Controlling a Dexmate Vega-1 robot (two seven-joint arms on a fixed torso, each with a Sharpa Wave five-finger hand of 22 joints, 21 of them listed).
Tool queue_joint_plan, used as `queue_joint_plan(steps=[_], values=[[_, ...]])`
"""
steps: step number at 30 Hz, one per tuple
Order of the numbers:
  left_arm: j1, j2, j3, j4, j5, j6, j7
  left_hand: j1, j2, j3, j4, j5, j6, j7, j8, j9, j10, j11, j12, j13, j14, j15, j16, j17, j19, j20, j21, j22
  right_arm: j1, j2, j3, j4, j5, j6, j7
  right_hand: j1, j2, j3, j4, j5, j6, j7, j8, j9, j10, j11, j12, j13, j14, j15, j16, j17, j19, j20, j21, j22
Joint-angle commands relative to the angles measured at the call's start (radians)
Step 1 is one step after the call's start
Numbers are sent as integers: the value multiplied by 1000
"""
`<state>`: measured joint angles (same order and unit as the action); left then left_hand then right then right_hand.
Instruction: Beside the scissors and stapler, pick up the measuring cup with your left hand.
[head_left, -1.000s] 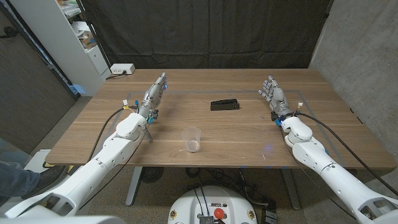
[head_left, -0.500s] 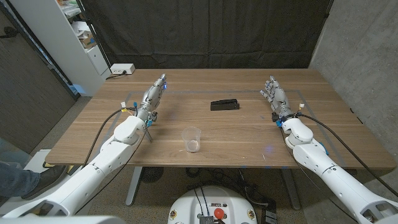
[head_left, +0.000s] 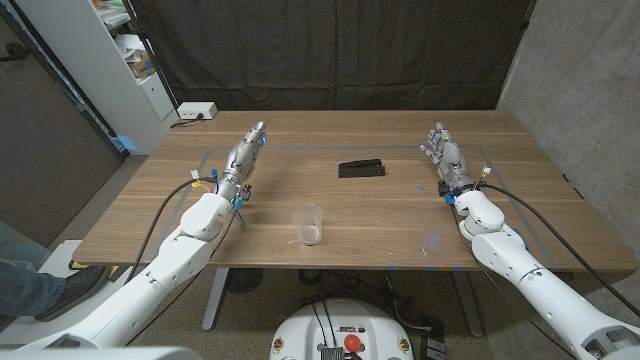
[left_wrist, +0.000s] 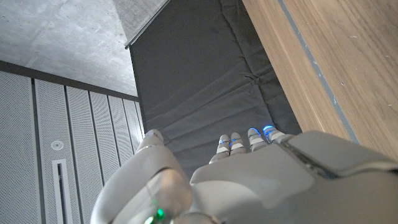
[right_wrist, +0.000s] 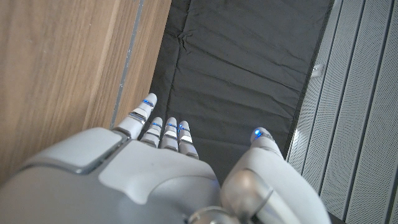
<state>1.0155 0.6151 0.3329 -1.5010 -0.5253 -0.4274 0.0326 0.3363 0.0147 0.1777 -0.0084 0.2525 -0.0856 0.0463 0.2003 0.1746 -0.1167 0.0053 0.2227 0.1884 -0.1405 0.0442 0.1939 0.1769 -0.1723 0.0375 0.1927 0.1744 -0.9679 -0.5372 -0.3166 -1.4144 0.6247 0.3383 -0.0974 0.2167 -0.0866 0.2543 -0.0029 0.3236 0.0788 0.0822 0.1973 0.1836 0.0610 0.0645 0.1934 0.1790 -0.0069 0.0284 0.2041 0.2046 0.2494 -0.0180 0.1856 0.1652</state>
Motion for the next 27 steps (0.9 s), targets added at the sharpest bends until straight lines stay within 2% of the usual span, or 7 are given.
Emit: queue_joint_plan(steps=[1, 11, 15, 27], values=[[30, 12, -11, -13, 23, -16, 18, 12, -2, 0, -8, 3, 3, -4, 6, 5, 5, -2, 8, 4, 5, 0, 6, 2, -66, 5, 7, 4, 15, 11, -10, 11, -10, -9, -7, 13, 2, 0, -4, 9, 3, -2, 8, 4, 4, 3, 4, 4, 8, 4, 3, 1, 0, 1, 6, 6], [49, 36, -16, -36, 67, -24, 36, 21, -6, 0, -16, 6, -3, -4, 2, 5, -4, -2, 3, 4, 5, 3, 3, 2, -70, 15, 5, 4, 33, 31, -17, 33, -15, 2, -10, 16, 2, -1, -7, 13, 10, -8, 9, 4, 11, -3, 5, 4, 15, -3, 4, 0, -1, 1, 6, 6], [69, 41, -24, -54, 88, -33, 60, 25, -7, 0, -20, 7, -6, -4, 0, 5, -6, 2, 1, 5, 3, 6, 1, 2, -72, 15, 4, 4, 32, 37, -14, 41, -14, 12, -14, 17, 2, -2, -8, 14, 11, -8, 9, 4, 13, -2, 5, 4, 15, -3, 4, 0, -1, 1, 6, 6], [99, 55, -23, -77, 105, -38, 56, 37, -12, 1, -30, 9, -14, -2, -4, 6, -9, 5, -2, 5, 0, 8, -2, 2, -76, 23, 3, 4, 22, 42, -2, 46, -9, 38, -17, 17, 1, -3, -9, 16, 12, -9, 8, 3, 13, 0, 4, 4, 15, -2, 3, 0, -2, 0, 6, 6]])
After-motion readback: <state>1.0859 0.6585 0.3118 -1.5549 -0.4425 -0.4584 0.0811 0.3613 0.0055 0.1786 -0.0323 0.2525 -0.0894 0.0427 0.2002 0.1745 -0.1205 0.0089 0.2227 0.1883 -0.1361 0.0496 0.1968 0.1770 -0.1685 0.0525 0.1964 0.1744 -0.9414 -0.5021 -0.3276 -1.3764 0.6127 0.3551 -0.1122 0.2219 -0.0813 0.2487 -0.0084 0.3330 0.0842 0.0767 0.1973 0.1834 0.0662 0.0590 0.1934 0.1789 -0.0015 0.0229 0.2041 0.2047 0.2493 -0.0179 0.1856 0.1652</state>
